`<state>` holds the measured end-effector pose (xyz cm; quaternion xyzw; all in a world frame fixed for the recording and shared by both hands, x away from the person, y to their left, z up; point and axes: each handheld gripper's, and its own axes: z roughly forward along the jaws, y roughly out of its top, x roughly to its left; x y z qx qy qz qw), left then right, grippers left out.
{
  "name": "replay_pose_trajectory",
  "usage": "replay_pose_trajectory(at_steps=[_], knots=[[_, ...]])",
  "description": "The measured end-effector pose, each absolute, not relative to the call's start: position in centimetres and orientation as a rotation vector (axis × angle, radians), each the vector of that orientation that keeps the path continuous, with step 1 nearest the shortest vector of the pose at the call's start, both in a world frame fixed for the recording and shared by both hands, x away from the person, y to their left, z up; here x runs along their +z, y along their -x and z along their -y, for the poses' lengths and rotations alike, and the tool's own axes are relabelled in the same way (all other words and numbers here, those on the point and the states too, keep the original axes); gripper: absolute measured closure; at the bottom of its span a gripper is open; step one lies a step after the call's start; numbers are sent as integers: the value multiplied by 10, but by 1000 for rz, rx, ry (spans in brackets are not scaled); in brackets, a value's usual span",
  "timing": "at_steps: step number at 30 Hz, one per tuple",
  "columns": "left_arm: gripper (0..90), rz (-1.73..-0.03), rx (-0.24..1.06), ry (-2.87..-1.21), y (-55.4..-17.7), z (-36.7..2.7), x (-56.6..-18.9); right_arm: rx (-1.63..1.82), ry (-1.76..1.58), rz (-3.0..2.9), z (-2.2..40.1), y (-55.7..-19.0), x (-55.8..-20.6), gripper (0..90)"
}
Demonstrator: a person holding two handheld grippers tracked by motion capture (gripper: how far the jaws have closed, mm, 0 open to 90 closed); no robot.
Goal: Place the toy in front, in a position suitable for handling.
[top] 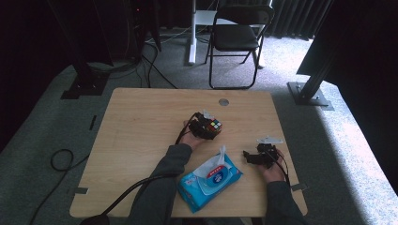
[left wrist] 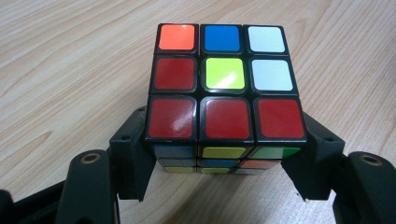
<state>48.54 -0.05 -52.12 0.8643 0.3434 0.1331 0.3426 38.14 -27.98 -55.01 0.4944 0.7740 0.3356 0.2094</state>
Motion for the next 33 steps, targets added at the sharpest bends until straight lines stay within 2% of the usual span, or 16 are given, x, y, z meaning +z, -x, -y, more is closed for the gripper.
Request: replay_pose_trajectory(at_steps=[17,33], knots=[[341,-884,381,-2214,-483,-1,-507,934,-1376,-2153,280,-381,-550,147],[341,-879,415,-2185,-480,-22,-486,934,-1376,-2153,280,-381,-550,147]])
